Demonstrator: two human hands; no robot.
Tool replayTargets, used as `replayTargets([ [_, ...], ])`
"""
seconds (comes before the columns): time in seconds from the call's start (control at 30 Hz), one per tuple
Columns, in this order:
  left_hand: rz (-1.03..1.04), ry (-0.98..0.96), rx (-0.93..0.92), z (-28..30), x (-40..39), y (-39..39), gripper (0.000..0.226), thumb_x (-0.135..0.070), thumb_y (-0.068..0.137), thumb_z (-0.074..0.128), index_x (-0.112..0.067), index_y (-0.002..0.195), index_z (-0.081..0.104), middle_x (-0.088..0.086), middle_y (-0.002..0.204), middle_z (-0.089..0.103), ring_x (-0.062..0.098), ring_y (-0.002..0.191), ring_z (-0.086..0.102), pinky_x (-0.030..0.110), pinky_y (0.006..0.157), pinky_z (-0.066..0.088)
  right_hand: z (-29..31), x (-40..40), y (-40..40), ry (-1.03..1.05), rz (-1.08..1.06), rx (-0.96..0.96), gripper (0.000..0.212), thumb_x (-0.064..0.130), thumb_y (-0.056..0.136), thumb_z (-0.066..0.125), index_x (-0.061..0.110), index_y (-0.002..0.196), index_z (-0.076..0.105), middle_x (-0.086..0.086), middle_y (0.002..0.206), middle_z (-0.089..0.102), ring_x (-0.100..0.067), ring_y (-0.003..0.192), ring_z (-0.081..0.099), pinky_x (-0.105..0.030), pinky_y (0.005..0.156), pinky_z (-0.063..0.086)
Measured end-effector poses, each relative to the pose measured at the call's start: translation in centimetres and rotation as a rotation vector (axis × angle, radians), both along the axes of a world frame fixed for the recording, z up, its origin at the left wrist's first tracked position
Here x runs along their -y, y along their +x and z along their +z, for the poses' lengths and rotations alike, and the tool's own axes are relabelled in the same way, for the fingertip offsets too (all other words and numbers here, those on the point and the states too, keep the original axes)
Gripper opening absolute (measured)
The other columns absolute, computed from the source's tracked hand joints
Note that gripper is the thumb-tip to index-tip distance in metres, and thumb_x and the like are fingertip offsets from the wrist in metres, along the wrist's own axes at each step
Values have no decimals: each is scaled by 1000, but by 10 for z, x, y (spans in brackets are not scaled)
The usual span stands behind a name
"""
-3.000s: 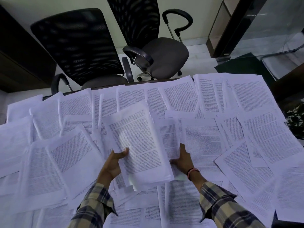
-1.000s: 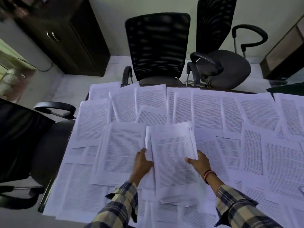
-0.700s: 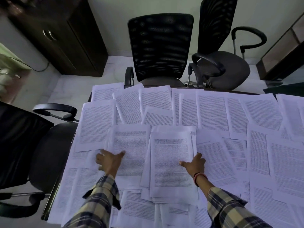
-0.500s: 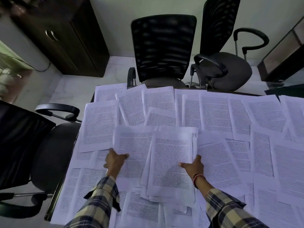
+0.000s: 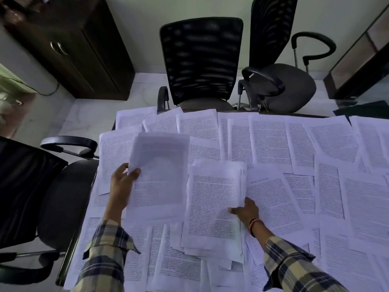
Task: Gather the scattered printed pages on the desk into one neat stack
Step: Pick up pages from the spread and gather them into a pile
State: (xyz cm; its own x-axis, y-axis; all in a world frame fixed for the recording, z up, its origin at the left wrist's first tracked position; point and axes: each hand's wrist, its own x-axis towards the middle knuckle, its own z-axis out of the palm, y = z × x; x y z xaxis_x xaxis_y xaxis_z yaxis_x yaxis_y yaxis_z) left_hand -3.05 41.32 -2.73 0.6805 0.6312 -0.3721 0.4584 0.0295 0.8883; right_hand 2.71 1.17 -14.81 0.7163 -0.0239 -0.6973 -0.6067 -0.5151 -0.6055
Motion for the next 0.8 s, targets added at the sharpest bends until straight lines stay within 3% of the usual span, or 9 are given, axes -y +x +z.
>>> replayTargets([
  [0.1, -23, -149, 115, 2, 15, 3, 14, -7, 96, 69, -15, 106, 74, 1, 88, 76, 12, 71, 68, 25, 65, 57, -15, 7, -2, -11, 10, -15, 67, 23, 62, 96, 6, 121, 68, -11, 116, 73, -27, 104, 68, -34, 94, 55],
  [0.23, -111, -202, 58, -25, 55, 3, 9, -22, 87, 75, -17, 95, 74, 3, 79, 69, 13, 59, 60, 27, 51, 51, -5, 9, 2, -96, 24, 38, 54, 52, 70, 85, 7, 95, 66, -6, 90, 69, -26, 87, 66, -33, 78, 52],
  [0.3, -165, -196, 12, -47, 82, 2, 4, -17, 91, 75, -15, 91, 72, -1, 72, 69, 9, 56, 59, 26, 51, 49, 9, 22, 10, -221, -4, 161, 47, 53, 84, 74, 8, 85, 62, -10, 80, 67, -29, 79, 65, -37, 76, 51],
  [0.4, -222, -57, -139, -88, 118, -2, 12, -14, 92, 75, -17, 82, 68, -5, 70, 70, 11, 63, 63, 31, 58, 47, 20, 58, 25, -499, -68, 271, 47, 30, 92, 71, 0, 125, 57, -27, 123, 61, -44, 117, 55, -50, 91, 49],
  [0.47, -223, 122, -285, -106, 137, -6, 9, -23, 88, 78, -20, 84, 70, 6, 87, 69, 30, 86, 66, 41, 71, 49, 16, 87, 33, -629, -20, 197, 67, 32, 89, 74, 4, 142, 43, -29, 143, 44, -47, 131, 40, -59, 96, 45],
  [0.57, -207, 287, -444, -110, 166, -6, 38, -27, 91, 77, -6, 121, 64, 23, 121, 52, 44, 115, 49, 49, 93, 43, 14, 118, 38, -618, 27, 63, 102, 48, 80, 81, 10, 154, 24, -26, 157, 24, -45, 142, 27, -65, 104, 36],
  [0.67, -212, 253, -451, -99, 190, -4, 63, -30, 92, 76, -6, 143, 47, 22, 139, 42, 44, 127, 43, 51, 99, 43, 6, 132, 40, -602, 43, 17, 117, 57, 69, 87, 9, 154, 22, -24, 152, 31, -45, 138, 34, -66, 104, 33],
  [0.73, -204, 219, -448, -100, 198, -2, 71, -30, 92, 76, -7, 149, 41, 20, 144, 40, 44, 127, 49, 51, 100, 48, -2, 139, 41, -546, 10, -6, 101, 55, 67, 89, 10, 142, 38, -21, 134, 51, -45, 125, 50, -63, 102, 39],
  [0.8, -213, 190, -471, -101, 203, 0, 73, -31, 92, 76, -7, 150, 40, 19, 144, 45, 43, 126, 53, 50, 98, 49, -4, 144, 42, -431, -40, 42, 57, 41, 73, 89, 7, 106, 58, -16, 98, 65, -39, 99, 64, -52, 89, 51],
])
